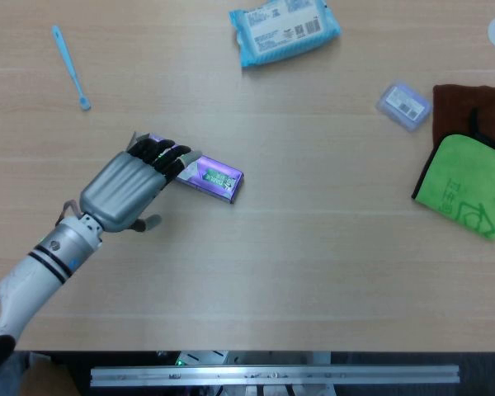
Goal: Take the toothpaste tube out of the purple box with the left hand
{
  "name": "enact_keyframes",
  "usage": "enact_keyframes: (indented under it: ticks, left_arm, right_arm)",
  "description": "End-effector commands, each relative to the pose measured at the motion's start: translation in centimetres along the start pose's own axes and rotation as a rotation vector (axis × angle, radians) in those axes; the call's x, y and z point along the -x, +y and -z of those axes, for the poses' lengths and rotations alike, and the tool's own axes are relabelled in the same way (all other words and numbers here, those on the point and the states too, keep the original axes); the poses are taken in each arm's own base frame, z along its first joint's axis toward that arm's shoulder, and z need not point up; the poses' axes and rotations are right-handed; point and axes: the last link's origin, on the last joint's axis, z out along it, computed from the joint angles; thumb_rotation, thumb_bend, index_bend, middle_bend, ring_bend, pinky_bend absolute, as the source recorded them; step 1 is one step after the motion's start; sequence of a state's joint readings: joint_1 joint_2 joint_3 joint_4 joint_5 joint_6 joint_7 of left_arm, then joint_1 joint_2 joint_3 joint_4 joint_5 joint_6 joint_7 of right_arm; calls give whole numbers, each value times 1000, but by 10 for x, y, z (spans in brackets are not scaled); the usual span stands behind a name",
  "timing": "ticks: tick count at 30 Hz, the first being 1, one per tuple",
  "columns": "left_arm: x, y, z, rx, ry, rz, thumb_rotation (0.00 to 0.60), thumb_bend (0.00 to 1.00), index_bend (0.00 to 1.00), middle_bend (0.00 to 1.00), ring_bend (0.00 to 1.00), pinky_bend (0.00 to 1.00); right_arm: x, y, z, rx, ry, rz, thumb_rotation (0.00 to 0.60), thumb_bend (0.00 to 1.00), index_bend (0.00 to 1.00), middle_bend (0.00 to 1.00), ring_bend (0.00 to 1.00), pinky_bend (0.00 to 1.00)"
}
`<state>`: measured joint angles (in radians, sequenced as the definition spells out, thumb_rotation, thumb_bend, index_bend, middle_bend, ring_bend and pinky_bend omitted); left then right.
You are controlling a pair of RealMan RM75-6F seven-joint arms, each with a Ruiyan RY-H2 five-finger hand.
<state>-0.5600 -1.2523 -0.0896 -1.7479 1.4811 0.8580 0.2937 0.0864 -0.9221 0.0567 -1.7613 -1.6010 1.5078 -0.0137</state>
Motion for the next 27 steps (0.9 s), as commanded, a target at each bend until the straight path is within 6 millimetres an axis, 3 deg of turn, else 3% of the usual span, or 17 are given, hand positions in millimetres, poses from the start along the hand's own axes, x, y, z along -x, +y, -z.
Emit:
enact_keyframes:
  ticks: [1, 13, 27]
  left_arm:
    - [9, 5, -22, -4, -36, -38, 600, 209, 63, 142, 101, 155]
    - [29, 12, -72, -65, -92, -36, 600, 208, 133, 158, 100, 155]
    - [50, 14, -100, -108, -152, -83, 600, 209, 175, 174, 99, 156]
  right_arm:
    - [2, 2, 1, 8, -6, -4, 600, 259, 390, 428, 434, 459]
    - [5, 12, 5, 36, -18, -7, 600, 259, 390, 428, 434, 458]
    - [7, 21, 6, 57, -24, -11, 600, 259, 390, 428, 434, 459]
